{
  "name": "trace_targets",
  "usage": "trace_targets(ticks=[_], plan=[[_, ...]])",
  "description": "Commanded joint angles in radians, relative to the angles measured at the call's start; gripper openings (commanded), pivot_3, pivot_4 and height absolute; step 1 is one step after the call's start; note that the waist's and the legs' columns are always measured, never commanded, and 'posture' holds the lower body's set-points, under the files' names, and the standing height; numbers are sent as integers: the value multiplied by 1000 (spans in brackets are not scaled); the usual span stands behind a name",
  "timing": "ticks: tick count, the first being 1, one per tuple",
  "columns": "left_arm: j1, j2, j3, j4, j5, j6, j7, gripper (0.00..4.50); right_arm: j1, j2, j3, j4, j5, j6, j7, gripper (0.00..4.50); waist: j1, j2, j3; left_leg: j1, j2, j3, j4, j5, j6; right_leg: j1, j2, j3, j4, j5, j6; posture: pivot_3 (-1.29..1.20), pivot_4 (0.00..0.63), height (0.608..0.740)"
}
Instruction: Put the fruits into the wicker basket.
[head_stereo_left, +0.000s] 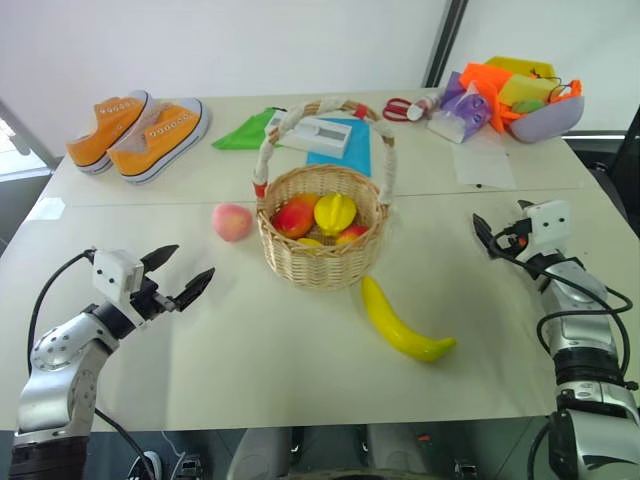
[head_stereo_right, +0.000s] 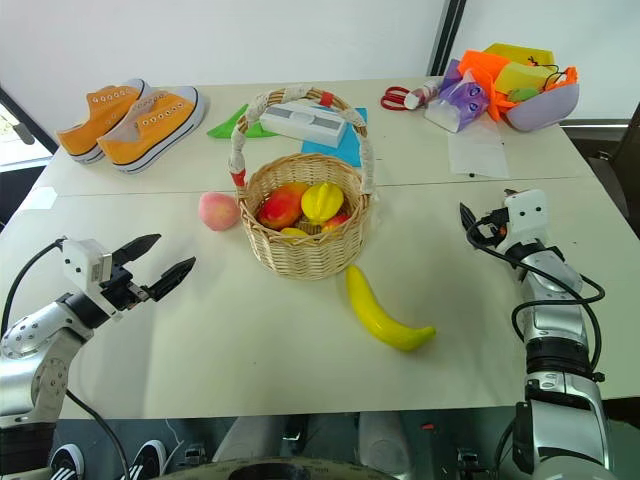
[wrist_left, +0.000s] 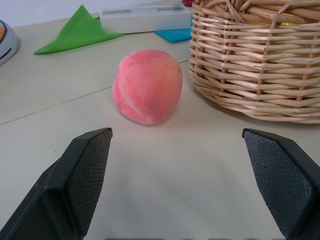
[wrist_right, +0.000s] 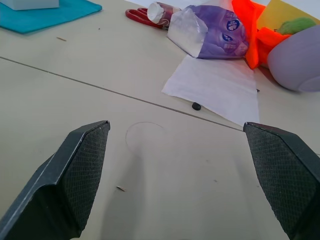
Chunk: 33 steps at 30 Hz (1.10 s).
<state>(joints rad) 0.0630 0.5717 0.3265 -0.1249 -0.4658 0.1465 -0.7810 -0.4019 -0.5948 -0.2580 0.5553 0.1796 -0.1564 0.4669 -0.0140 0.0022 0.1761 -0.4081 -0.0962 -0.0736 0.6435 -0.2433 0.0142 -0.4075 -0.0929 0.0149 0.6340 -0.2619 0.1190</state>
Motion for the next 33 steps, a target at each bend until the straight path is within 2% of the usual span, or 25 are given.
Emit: trace_targets(ticks=[1,17,33], plan=[[-20,2,1,5,21,-47,1,4500,-2,-13,-22,-32,4,-19,-8,4461,0,0,0,0,0,0,0,0,0,0,0,0,0,0,0,0,150,740],[-35,-26,-23,-1,-19,-76,-84,4500,2,-19,-26,-46,10,-21,8,4461,0,0,0,0,0,0,0,0,0,0,0,0,0,0,0,0,150,740],[-68,-51,-32,28,-2,-89,-58,4500,42,-9,-20,-132,32,1,31,4461,1,0,0,0,0,0,0,0,0,0,0,0,0,0,0,0,150,740]])
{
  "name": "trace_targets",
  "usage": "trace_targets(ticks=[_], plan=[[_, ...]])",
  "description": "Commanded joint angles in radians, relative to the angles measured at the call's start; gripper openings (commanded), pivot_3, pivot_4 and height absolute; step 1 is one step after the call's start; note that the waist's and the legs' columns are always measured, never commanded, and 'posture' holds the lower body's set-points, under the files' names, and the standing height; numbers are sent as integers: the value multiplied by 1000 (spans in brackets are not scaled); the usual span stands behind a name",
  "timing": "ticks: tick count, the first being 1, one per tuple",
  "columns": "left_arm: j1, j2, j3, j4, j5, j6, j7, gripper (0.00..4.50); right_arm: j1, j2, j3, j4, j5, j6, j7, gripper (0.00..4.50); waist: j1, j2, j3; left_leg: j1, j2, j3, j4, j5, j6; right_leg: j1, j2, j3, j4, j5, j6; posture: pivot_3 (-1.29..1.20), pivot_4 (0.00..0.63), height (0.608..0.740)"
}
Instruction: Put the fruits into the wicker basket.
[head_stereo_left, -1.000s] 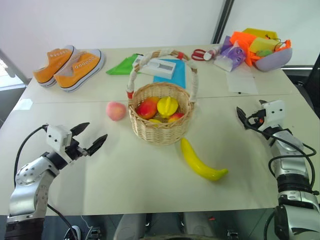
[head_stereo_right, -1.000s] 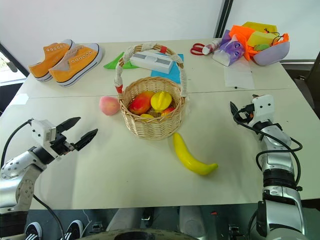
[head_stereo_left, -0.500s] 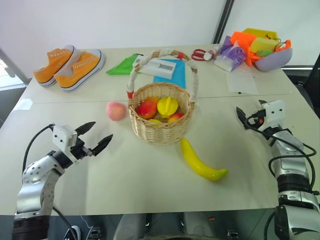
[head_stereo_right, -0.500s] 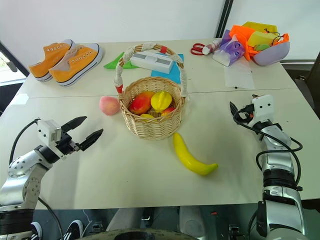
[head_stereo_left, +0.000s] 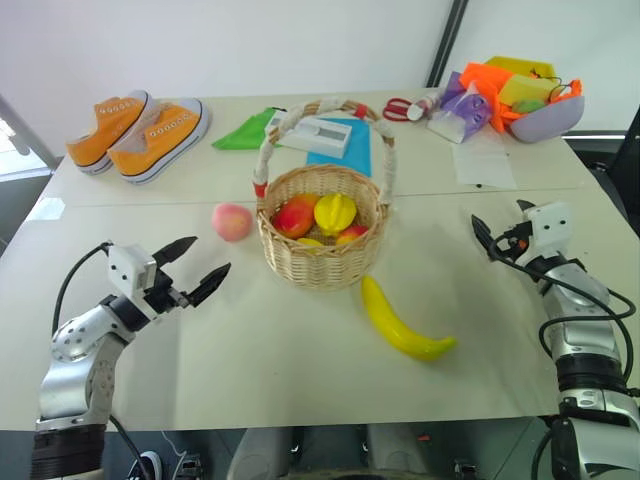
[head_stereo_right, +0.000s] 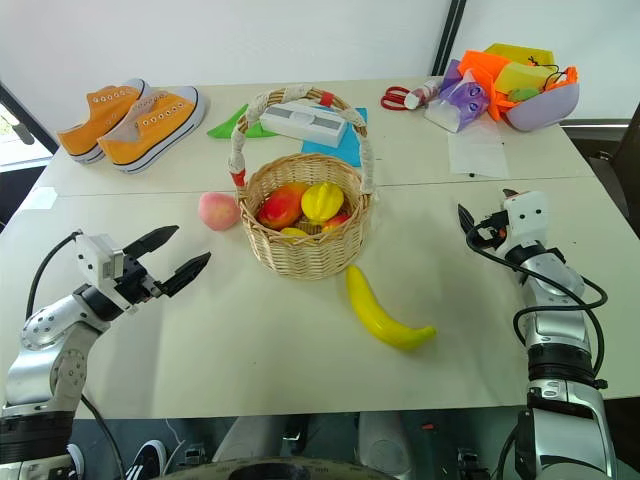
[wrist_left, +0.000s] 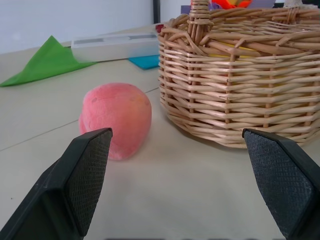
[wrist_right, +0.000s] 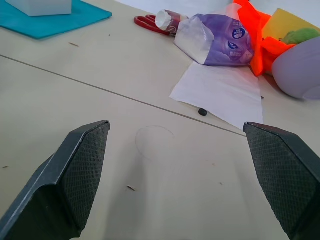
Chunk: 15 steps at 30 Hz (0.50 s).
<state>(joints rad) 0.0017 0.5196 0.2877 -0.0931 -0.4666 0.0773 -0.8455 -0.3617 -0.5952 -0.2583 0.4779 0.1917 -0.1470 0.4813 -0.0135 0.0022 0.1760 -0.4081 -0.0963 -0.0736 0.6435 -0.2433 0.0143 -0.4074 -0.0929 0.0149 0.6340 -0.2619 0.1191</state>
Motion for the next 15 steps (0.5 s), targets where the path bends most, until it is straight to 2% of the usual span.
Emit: trace_targets(ticks=[1,5,8,11,13,15], plan=[[-10,0,7,-4,-10,-18,1,4500,5,-8,-20,-62,27,-5,24,4461,0,0,0,0,0,0,0,0,0,0,0,0,0,0,0,0,150,740],[-2,-3,-6,-20,-8,-21,-8,4500,13,-13,-20,-66,27,0,41,4461,1,0,0,0,0,0,0,0,0,0,0,0,0,0,0,0,150,740],[22,16,-7,-58,-32,-28,-61,4500,38,-24,-15,-163,90,64,128,4461,0,0,0,0,0,0,0,0,0,0,0,0,0,0,0,0,150,740],[48,54,11,-88,-65,-17,-128,4500,99,-64,-4,-369,233,278,252,4461,1,1,0,0,0,0,0,0,0,0,0,0,0,0,0,0,150,740],[68,103,28,-111,-112,3,-203,4500,203,-167,22,-608,376,491,373,4461,3,2,1,0,1,0,0,0,0,0,0,0,0,0,0,0,150,740],[79,142,29,-133,-152,24,-263,4500,287,-258,45,-789,474,655,433,4461,7,2,1,-1,1,-1,-1,-1,1,0,0,0,-1,-2,-3,0,150,740]])
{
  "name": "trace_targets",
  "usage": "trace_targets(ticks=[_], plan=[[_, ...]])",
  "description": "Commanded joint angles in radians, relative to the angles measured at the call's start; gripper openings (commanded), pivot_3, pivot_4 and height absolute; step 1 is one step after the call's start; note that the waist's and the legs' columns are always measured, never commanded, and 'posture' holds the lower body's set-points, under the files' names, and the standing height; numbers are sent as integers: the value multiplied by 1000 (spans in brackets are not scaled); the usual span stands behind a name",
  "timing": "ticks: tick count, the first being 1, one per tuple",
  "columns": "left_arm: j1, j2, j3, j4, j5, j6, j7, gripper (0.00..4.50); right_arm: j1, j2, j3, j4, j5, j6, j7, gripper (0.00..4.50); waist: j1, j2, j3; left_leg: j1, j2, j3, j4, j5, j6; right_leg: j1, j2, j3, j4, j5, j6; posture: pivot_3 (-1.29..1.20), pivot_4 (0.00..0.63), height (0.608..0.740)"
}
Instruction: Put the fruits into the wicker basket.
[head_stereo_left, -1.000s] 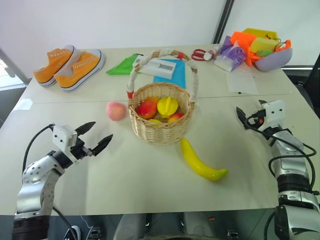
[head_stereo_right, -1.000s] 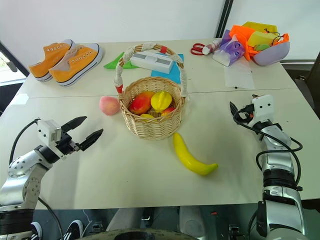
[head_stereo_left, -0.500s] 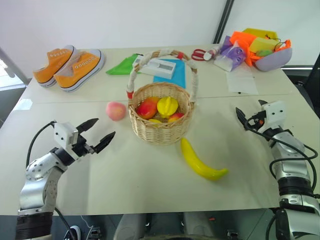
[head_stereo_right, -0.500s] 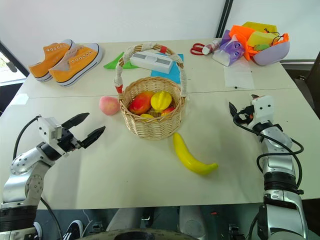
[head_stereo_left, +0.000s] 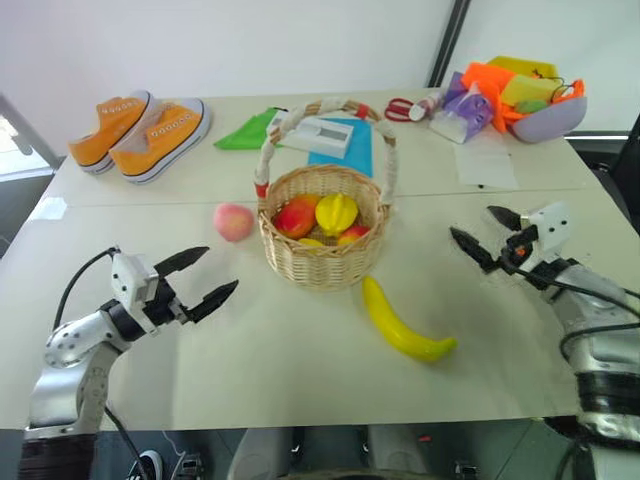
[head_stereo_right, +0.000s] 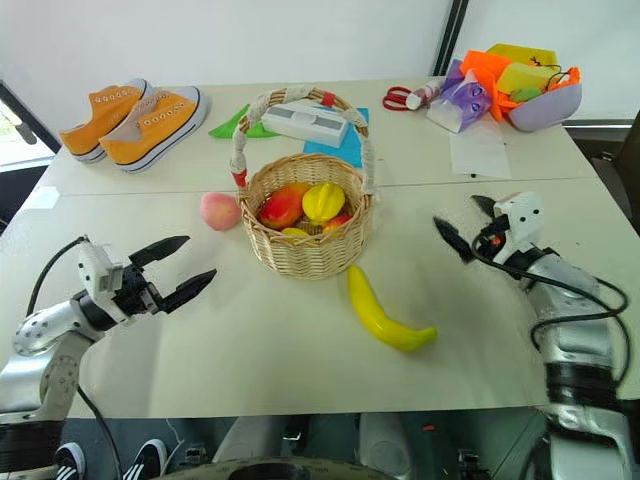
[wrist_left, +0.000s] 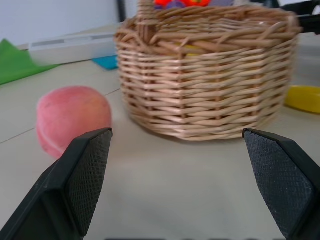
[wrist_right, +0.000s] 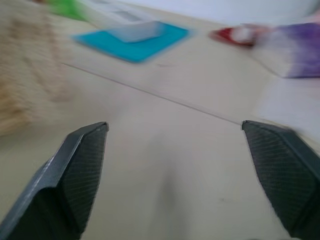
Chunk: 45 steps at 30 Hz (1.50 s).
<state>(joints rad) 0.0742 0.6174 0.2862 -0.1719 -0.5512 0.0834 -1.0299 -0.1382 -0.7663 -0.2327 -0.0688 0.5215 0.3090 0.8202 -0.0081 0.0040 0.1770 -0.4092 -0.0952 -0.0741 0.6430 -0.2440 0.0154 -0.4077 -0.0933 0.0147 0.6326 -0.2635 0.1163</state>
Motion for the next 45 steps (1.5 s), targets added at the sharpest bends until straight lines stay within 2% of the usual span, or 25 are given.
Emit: trace_targets(ticks=[1,4,9,17,25,26,28,32,33,36,40,41,45], plan=[[10,57,25,-64,-80,24,-101,4500,86,-110,36,-299,156,240,92,4461,1,-1,0,0,0,0,0,0,0,0,0,0,0,0,-1,0,150,740],[21,62,-7,-105,-86,12,-139,4500,116,-122,89,-455,215,349,59,4461,-3,-2,-1,0,1,0,0,0,0,2,0,0,-2,-1,-2,0,150,740],[56,73,-33,-188,-116,35,-183,4500,139,-121,163,-563,182,422,-3,4461,1,-2,-1,-1,1,1,1,0,0,2,-1,0,-4,-1,-2,0,150,740],[89,75,-69,-260,-140,66,-210,4500,257,-201,320,-496,-128,186,76,4461,21,-2,-1,-1,1,2,1,-1,1,2,-1,0,-5,-1,-2,0,150,740],[105,64,-73,-244,-134,46,-226,4500,263,-119,315,-273,-272,-59,54,4461,20,-5,-2,-1,1,2,2,-1,1,3,0,0,-5,-1,-2,0,150,740],[109,64,-74,-245,-138,50,-230,4500,260,-113,308,-257,-271,-74,56,3971,20,-7,-3,0,1,2,2,-1,1,3,0,0,-5,-1,-2,0,150,740],[118,63,-75,-243,-139,46,-238,4500,256,-110,300,-229,-276,-97,61,3294,20,-7,-3,0,1,2,2,-1,1,3,0,0,-5,-1,-2,0,150,740],[118,62,-75,-232,-134,40,-249,4500,274,-112,283,-219,-235,-97,95,1352,21,-8,-4,0,1,2,2,-1,1,4,0,0,-5,-1,-2,0,150,740],[116,61,-76,-232,-134,40,-250,4500,279,-115,274,-223,-219,-97,109,1166,21,-8,-4,0,1,2,2,-1,1,4,0,0,-5,-1,-2,0,150,740],[107,55,-78,-232,-133,39,-246,4500,293,-130,224,-243,-153,-92,166,1166,24,-8,-4,0,1,2,2,-1,2,4,-1,0,-6,-1,-2,0,150,740],[100,42,-68,-217,-131,38,-232,4500,337,-184,96,-330,45,13,295,1166,23,-8,-4,0,1,2,2,-2,2,4,-1,0,-6,-1,-2,0,150,740],[88,34,-57,-202,-143,46,-216,4500,331,-200,42,-355,134,58,329,1166,20,-8,-4,0,1,2,2,-2,2,4,-1,0,-6,-1,-2,0,150,740],[42,-2,-30,-150,-132,29,-154,4500,168,-206,-53,-410,353,211,273,1166,12,-7,-3,0,3,3,3,-2,2,3,0,0,-5,-1,-2,0,150,740]])
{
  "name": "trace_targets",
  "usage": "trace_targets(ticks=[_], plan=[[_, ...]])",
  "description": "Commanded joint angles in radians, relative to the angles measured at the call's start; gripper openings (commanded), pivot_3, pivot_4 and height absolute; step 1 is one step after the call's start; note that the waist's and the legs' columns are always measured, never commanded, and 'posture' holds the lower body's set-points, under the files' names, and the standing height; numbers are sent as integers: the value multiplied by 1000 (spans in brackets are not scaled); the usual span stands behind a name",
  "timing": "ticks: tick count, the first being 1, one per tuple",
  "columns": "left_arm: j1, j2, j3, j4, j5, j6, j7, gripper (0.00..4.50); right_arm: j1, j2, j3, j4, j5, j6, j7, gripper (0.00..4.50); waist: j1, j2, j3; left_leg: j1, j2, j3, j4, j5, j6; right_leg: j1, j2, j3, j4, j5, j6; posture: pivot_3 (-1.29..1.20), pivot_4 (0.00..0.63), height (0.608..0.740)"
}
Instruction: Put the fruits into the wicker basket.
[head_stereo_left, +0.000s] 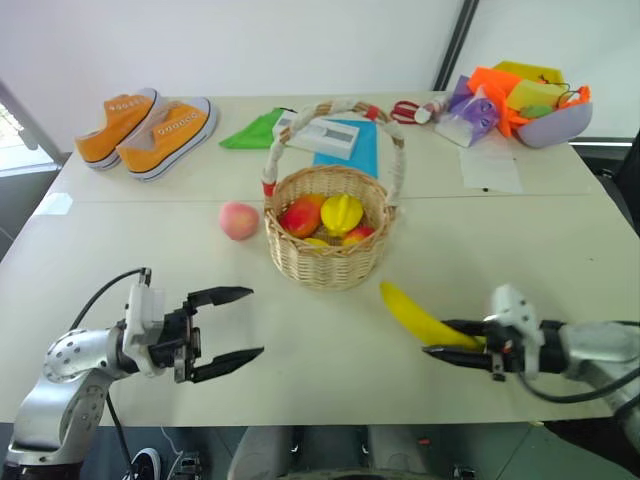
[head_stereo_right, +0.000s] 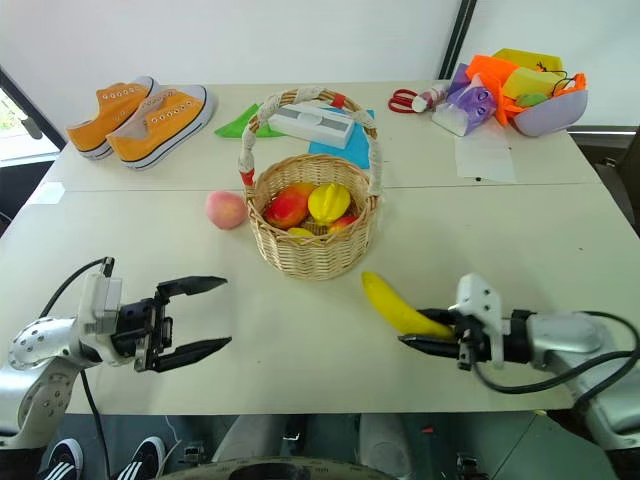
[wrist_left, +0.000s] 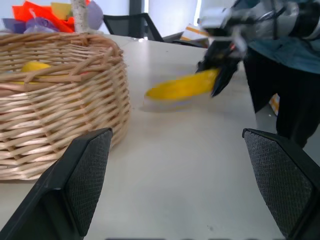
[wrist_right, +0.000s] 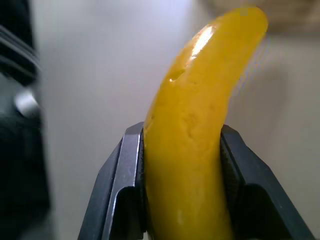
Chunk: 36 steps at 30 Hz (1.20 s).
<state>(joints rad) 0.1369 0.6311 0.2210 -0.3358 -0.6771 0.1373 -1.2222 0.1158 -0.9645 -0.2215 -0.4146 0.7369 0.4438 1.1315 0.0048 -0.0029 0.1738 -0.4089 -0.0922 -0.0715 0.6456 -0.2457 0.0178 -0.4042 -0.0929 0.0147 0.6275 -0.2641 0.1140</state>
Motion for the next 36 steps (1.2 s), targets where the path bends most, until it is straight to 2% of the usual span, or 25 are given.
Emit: trace_targets(ticks=[1,6,9,12,18,24,25,26,29,30,36], plan=[[-28,-21,37,20,-7,-20,50,4500,-135,0,-62,-75,163,103,-65,1166,0,0,0,0,0,0,0,0,0,0,0,0,0,0,0,0,150,740],[-84,-70,43,86,41,-59,149,4500,-421,74,79,-92,136,212,-237,1166,8,0,0,-1,0,1,-1,0,0,-2,0,0,-1,0,0,0,150,740],[-115,-98,31,102,58,-58,197,4500,-591,168,204,-32,41,273,-362,1166,8,-2,0,-2,0,1,-1,0,0,-3,0,0,0,0,0,0,150,740],[-134,-121,19,111,81,-63,235,4500,-694,226,303,16,-38,309,-391,1166,10,-2,0,-3,-1,1,-1,0,0,-4,-1,0,0,0,0,0,150,740],[-152,-141,10,111,95,-64,279,4500,-806,323,405,109,-167,319,-435,1166,7,-2,0,-3,-1,1,-1,0,0,-6,-1,0,1,2,3,0,150,740],[-136,-150,-9,96,97,-66,288,4500,-845,382,394,177,-256,242,-439,1166,6,-2,0,-3,-1,2,-1,0,0,-6,-1,0,2,2,3,0,150,740],[-136,-151,-12,94,96,-65,290,4500,-845,387,390,183,-260,238,-434,2195,6,-2,0,-3,-1,2,-1,0,0,-6,-1,0,2,2,3,0,150,740],[-136,-152,-12,93,95,-63,292,4500,-844,391,386,187,-263,237,-431,2546,6,-2,0,-3,-1,2,-1,0,0,-6,0,0,2,2,3,0,150,740],[-134,-154,-15,89,99,-60,297,4500,-833,398,369,181,-263,246,-431,4080,5,-2,0,-3,-1,2,-1,0,0,-7,0,0,2,3,3,0,150,740],[-134,-155,-14,89,102,-61,300,4500,-827,398,357,172,-256,251,-431,4455,5,-2,0,-3,-1,2,-1,0,0,-7,0,0,2,3,3,0,150,740],[-159,-156,18,118,103,-57,348,4500,-760,364,252,60,-161,275,-376,4455,7,-2,0,-3,-1,2,-1,0,0,-7,0,0,2,3,4,0,150,740]])
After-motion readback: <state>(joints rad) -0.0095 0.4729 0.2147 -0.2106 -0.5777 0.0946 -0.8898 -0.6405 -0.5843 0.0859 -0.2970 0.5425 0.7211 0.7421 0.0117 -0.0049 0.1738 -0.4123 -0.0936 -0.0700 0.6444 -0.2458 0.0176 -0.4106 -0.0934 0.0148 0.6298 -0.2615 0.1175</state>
